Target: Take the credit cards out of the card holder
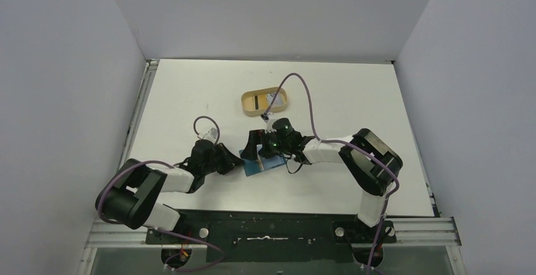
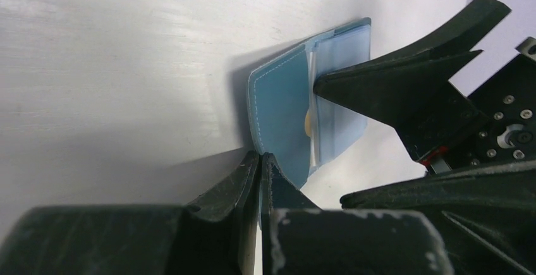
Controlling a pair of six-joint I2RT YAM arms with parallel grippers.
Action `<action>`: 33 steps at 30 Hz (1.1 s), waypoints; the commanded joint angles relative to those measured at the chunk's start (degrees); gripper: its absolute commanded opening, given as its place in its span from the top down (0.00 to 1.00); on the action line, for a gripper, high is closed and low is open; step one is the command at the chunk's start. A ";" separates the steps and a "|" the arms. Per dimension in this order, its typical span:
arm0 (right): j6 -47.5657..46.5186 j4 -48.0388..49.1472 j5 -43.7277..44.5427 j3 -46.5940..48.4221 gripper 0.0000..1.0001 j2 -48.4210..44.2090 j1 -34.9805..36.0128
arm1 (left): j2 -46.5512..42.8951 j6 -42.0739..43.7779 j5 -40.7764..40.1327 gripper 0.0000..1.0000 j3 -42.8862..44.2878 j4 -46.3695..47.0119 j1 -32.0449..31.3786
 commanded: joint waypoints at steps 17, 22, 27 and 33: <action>-0.55 -6.53 2.80 0.60 0.00 -1.83 5.14 | 0.93 4.44 -4.10 1.00 1.77 -10.08 -1.12; 5.38 4.69 -6.48 -1.53 0.00 -0.23 3.93 | 2.17 4.00 -4.22 1.00 1.09 -8.20 -1.55; 9.41 11.99 -11.91 -2.64 0.00 0.04 2.50 | 1.75 3.99 -4.82 1.00 0.77 -8.24 -1.81; 14.80 20.53 -18.07 -3.78 0.00 0.90 1.37 | 2.10 4.08 -5.05 1.00 0.48 -7.60 -2.03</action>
